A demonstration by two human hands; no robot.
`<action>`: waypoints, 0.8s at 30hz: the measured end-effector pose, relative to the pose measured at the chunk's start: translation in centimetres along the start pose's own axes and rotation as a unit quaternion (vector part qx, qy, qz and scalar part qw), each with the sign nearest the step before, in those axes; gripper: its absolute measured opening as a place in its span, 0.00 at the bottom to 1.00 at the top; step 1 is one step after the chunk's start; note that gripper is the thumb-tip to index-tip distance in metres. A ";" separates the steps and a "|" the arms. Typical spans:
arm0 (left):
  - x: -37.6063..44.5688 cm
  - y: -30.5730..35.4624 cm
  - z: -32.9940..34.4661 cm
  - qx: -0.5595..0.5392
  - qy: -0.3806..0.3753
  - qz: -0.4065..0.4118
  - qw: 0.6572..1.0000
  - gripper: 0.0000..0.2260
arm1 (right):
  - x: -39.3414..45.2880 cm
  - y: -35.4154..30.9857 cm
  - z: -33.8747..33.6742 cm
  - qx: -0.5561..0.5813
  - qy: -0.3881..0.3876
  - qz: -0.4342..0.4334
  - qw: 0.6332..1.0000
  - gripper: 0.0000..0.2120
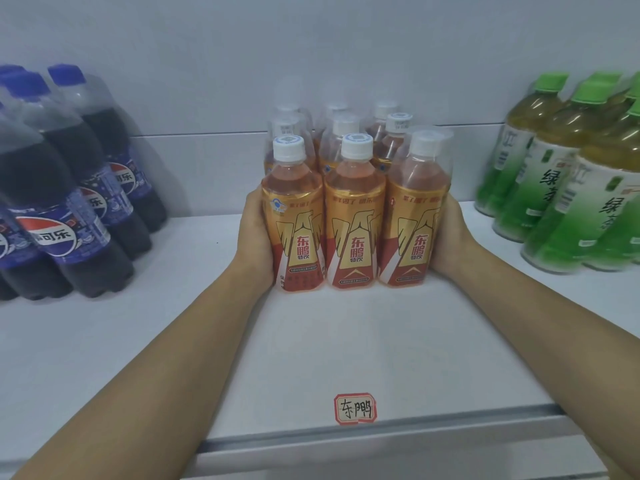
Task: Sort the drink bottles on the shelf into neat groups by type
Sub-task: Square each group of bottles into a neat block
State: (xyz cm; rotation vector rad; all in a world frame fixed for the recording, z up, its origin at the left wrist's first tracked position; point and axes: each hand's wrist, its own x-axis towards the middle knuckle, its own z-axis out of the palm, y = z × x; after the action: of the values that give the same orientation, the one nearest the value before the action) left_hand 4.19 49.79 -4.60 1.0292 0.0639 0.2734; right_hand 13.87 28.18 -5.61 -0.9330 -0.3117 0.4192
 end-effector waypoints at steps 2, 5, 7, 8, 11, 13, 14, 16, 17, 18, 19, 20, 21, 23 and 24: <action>0.0 0.0 0.0 -0.001 0.003 -0.001 1.000 0.24 | 0.0 0.0 0.0 0.002 -0.002 0.002 1.000 0.22; 0.1 -0.1 -0.1 -0.001 0.003 0.000 1.000 0.24 | -0.1 0.0 0.1 0.007 -0.005 0.008 1.000 0.23; 0.1 -0.1 -0.2 0.004 0.002 0.003 1.000 0.24 | -0.1 0.2 0.0 0.007 -0.007 0.008 1.000 0.23; 0.1 -0.2 -0.3 0.009 0.003 0.005 1.000 0.23 | -0.1 0.3 0.1 0.008 -0.006 0.008 1.000 0.24; 0.1 -0.2 -1.0 0.031 -0.004 0.005 0.999 0.23 | 0.2 0.6 0.2 0.009 0.006 0.010 1.000 0.25; 0.2 -0.1 -1.4 0.042 -0.005 0.005 0.999 0.23 | 0.4 0.7 0.3 0.008 0.018 0.011 1.000 0.23; 0.3 -0.2 -1.4 0.043 -0.003 0.004 0.999 0.23 | 0.5 0.7 0.2 0.008 0.020 0.012 1.000 0.22; 0.4 -0.4 -1.3 0.042 0.003 0.000 0.999 0.23 | 0.6 0.7 0.0 0.007 0.019 0.016 1.000 0.21; 0.5 -0.5 -1.2 0.042 0.004 -0.001 0.999 0.23 | 0.7 0.6 -0.2 0.010 0.016 0.019 1.000 0.21; 0.4 -0.7 -1.1 0.039 0.004 0.000 0.999 0.23 | 0.7 0.6 -0.4 0.010 0.014 0.019 1.000 0.22; 0.4 -0.8 -0.9 0.034 0.005 0.003 0.999 0.23 | 0.6 0.6 -0.5 0.007 0.013 0.016 1.000 0.22; 0.4 -0.9 -0.7 0.027 0.006 0.006 1.000 0.21 | 0.6 0.5 -0.6 0.002 0.013 0.013 1.000 0.23; 0.3 -0.9 -0.5 0.020 0.005 0.009 1.000 0.20 | 0.5 0.4 -0.8 -0.002 0.010 0.012 1.000 0.23; 0.2 -1.0 -0.1 0.006 -0.001 0.014 1.000 0.18 | 0.4 0.3 -1.0 -0.008 0.006 0.012 1.000 0.23; 0.1 -1.0 0.1 0.003 -0.006 0.015 1.000 0.18 | 0.4 0.2 -1.1 -0.010 0.008 0.012 1.000 0.23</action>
State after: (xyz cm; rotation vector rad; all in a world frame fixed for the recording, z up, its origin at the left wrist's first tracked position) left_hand 4.53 49.29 -5.39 1.0378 0.0395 0.2946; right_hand 14.62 27.70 -6.32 -0.9591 -0.2912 0.4320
